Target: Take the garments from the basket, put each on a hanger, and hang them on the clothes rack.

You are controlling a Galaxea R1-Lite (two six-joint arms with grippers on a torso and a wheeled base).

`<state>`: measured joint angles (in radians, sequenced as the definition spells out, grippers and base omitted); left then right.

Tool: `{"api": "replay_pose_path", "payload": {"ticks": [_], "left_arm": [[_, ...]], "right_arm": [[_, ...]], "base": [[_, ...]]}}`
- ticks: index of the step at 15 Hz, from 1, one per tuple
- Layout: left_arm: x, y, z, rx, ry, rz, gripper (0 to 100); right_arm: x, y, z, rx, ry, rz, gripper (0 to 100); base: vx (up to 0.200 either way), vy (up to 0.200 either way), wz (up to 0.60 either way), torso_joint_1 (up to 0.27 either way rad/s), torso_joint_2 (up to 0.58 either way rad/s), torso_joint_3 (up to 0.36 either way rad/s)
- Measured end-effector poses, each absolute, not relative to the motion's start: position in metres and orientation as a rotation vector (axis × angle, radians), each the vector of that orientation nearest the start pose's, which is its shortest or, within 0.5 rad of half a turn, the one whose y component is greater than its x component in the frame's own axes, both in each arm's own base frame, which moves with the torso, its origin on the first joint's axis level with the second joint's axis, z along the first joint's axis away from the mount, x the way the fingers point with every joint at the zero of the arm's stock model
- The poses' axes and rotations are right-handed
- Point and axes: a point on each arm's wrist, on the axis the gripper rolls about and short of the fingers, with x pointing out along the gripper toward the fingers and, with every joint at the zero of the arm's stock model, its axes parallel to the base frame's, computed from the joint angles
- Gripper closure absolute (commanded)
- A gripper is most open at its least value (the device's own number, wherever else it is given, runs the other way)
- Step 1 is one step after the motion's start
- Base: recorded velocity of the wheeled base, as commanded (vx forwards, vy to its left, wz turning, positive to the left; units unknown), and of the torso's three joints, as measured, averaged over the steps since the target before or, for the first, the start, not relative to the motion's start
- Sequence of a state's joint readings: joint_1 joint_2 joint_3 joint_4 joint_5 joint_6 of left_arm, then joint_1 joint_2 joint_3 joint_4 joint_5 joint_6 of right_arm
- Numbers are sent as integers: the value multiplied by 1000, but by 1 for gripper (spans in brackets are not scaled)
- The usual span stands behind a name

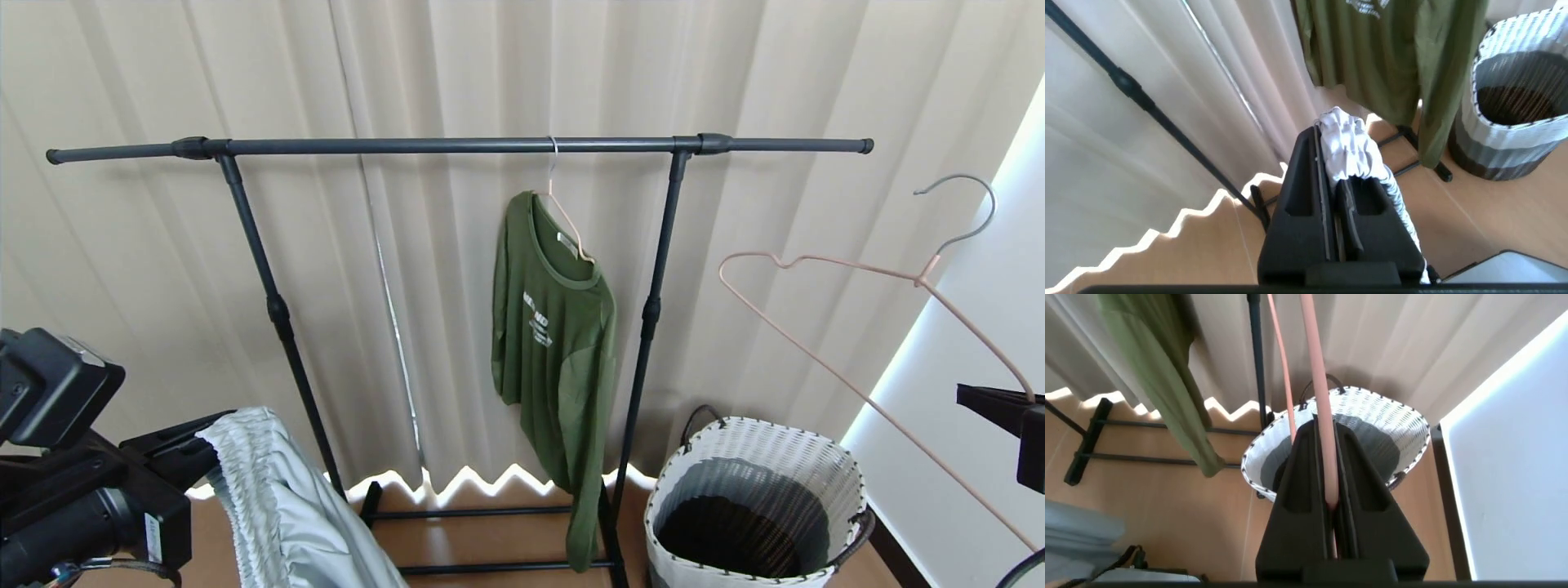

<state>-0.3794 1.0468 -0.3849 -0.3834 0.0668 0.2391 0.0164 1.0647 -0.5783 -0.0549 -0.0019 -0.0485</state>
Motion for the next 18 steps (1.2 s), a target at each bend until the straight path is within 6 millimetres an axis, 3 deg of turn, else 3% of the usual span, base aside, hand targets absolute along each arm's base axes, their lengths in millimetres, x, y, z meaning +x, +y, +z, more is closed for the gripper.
{"api": "replay_pose_path", "payload": {"ticks": [2, 18], "left_arm": [[124, -48, 184, 295, 229, -342, 100], [124, -48, 183, 296, 234, -345, 100]], "right_arm": [[133, 3, 204, -52, 424, 29, 100], [109, 14, 213, -51, 320, 202, 100]], "base": [[0, 0, 0, 0, 0, 0], [0, 188, 0, 3, 2, 1]]}}
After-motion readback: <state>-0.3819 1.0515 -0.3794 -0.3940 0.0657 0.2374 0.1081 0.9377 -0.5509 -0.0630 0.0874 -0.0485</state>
